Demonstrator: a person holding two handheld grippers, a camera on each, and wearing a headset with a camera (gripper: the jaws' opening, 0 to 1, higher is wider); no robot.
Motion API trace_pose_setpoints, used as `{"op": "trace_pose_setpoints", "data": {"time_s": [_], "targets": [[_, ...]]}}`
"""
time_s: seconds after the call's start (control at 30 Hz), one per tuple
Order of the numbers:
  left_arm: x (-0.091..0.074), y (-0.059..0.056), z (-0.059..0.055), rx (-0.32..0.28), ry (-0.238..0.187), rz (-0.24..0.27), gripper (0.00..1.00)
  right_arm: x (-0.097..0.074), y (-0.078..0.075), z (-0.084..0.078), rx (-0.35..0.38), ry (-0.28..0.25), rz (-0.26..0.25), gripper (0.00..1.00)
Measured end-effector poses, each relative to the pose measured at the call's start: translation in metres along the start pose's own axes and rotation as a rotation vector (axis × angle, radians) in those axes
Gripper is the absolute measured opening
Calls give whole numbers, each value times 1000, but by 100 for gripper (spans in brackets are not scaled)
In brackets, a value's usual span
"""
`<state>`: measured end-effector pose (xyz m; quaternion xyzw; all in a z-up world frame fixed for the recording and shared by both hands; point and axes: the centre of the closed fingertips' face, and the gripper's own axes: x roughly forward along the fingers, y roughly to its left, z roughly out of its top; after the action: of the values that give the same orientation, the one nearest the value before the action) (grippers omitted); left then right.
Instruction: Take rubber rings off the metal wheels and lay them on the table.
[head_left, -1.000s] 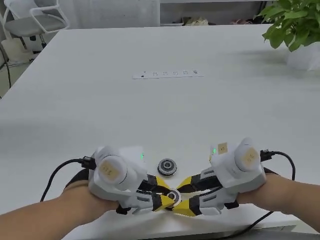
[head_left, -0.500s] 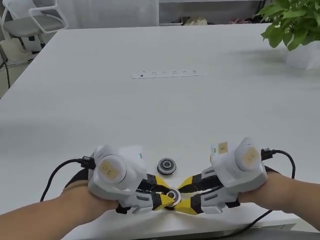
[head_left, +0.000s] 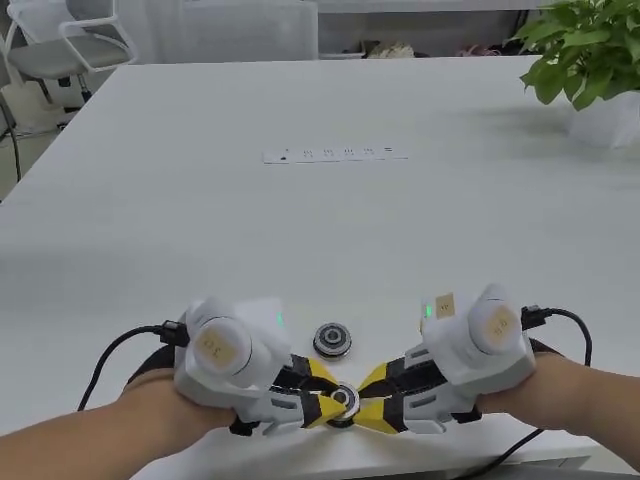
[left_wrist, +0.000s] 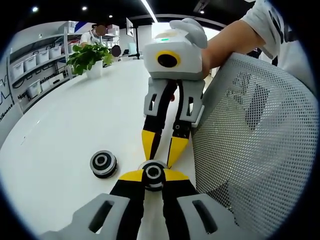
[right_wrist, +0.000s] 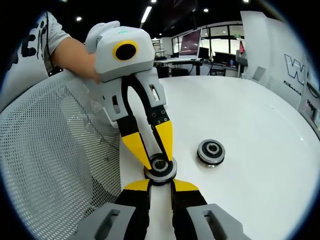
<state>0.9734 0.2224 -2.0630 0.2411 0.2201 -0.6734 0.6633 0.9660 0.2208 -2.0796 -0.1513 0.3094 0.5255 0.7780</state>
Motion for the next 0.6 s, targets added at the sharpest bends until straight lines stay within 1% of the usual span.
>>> {"op": "trace_pose_setpoints", "data": {"time_s": [0.13,0.33,0.6], "targets": [[0,0,0,-2,-1,0,7,0,0,0,-7,4,-2,11],[0,0,0,-3,-2,2,7,-2,0,-3,-10,19,-9,4],[0,0,0,-5,-2,6,7,-2,-2,-3,-7,23,-20,0]]}}
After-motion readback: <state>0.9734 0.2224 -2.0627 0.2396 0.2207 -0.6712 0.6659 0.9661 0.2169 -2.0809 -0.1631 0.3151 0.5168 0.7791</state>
